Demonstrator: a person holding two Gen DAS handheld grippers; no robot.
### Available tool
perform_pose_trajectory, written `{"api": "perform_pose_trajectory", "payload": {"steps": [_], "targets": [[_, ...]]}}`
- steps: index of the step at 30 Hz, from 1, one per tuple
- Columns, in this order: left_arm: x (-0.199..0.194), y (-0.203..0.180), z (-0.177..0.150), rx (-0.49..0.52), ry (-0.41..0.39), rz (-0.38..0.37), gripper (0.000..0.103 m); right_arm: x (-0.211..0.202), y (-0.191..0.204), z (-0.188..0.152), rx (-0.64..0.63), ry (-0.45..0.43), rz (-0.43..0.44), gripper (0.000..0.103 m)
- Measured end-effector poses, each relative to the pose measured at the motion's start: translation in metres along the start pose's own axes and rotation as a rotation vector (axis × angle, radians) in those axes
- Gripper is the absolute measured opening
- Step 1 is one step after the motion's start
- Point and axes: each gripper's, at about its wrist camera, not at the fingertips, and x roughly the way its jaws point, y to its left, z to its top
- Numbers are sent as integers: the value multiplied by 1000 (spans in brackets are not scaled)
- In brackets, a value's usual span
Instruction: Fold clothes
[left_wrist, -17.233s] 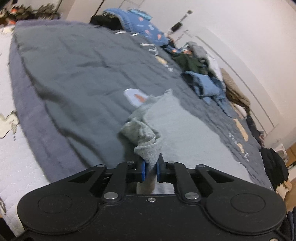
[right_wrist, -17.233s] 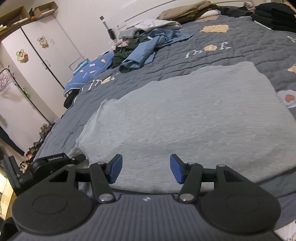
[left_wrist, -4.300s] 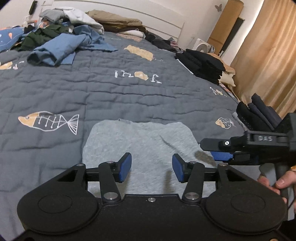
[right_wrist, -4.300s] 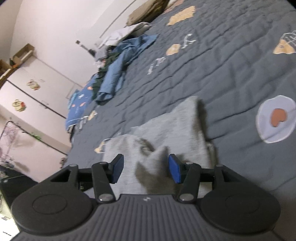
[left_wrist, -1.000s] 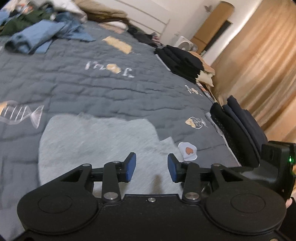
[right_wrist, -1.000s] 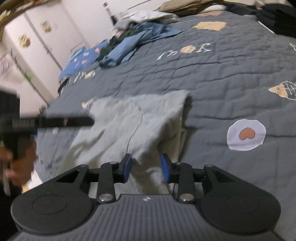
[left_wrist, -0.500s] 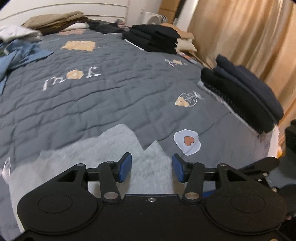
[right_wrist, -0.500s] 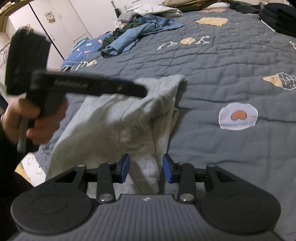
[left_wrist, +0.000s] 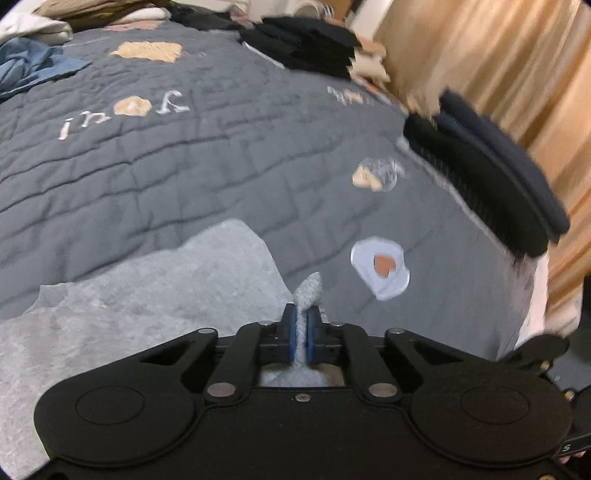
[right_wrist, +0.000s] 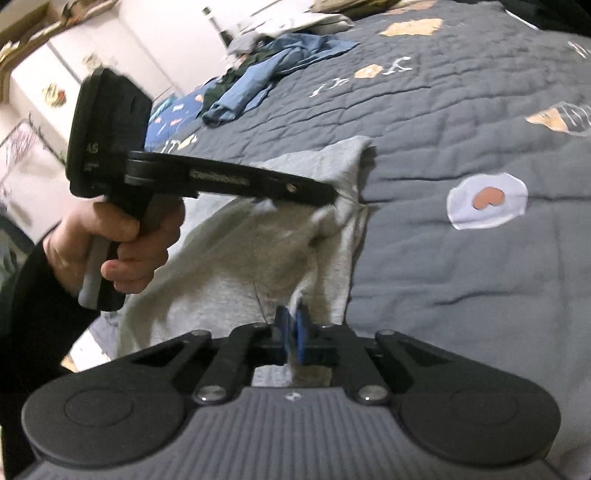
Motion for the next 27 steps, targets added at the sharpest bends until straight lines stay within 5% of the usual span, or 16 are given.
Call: {"api": "perform_pose_trajectory", "payload": {"steps": [9,16,19,24,27], "targets": [[-17,-2,15,-35,-131,24,4,-14,-13,-12,91,6,-13,1],[4,-3,10,-18,-34,99,23,-7,-21,-12,106,43,-51,5],[-20,5,15,-52,-105,64,48,-22,-20,-3,116,-34,-22,9],[-51,24,15,-136,-178,57,49,-47,-21,14,138,-190,30,24],[-59,32,9,-125,-168,116,49,-38,-18,25,129,-219,25,33]]}}
